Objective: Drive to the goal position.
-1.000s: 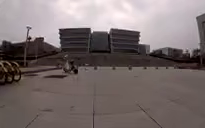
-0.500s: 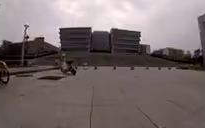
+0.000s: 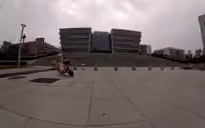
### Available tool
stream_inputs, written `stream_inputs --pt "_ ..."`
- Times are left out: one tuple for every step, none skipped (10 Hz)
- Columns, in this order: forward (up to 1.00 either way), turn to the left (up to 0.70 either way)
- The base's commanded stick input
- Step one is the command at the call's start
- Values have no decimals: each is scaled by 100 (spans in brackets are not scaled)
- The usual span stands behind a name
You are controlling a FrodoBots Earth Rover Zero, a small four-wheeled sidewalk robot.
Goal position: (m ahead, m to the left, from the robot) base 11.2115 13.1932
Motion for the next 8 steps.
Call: stream_inputs --pt "100 0" --pt "100 0" --pt "100 0" --pt "100 0" --pt "100 0" --pt "100 0" --pt "100 0" --pt "100 0"
